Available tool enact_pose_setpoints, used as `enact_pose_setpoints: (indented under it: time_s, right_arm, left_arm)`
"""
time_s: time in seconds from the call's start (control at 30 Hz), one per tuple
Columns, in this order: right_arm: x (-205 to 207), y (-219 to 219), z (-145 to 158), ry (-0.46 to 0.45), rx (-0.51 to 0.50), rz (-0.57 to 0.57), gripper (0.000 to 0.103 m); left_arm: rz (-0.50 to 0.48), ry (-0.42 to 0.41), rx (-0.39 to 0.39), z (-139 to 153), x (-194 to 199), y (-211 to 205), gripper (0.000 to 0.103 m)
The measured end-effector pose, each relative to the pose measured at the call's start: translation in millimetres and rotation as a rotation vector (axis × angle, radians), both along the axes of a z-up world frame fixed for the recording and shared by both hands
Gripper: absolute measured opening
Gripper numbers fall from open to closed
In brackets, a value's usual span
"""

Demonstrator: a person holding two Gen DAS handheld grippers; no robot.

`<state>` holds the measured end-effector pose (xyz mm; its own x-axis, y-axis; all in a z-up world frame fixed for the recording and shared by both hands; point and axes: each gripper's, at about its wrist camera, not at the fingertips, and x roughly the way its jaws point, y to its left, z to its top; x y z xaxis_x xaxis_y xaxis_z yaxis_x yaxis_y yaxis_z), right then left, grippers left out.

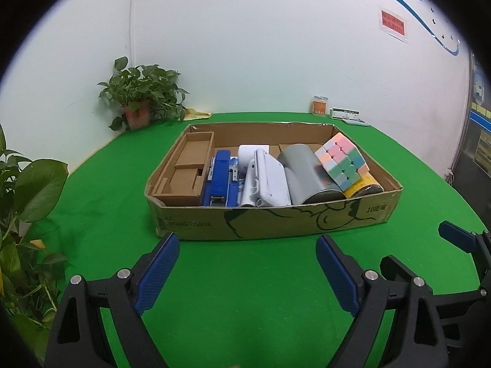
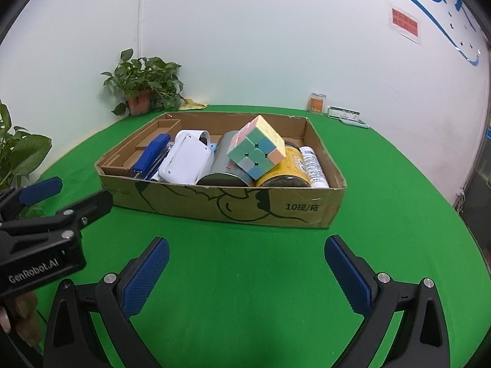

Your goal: Organize rigid objects

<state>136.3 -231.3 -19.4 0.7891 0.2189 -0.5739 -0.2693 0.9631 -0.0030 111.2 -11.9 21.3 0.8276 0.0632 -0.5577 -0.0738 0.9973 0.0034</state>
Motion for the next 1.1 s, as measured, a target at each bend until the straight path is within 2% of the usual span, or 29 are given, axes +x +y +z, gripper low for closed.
enact_pose_setpoints:
  time_s: [0.43,1.1]
  right_arm:
    - [-8.5,-5.4,10.7,-0.018,-0.019,-0.003,0.102]
    - [-4.2,-4.7,7.3,-0.007,-0.033,0.004,0.102]
  left_arm:
    - [-0.006,0.008,-0.026,3.2,-9.3,-2.0,0.091]
    - [-0.024,0.025,-0.023,1.7,-6.7,-3.6,0.091]
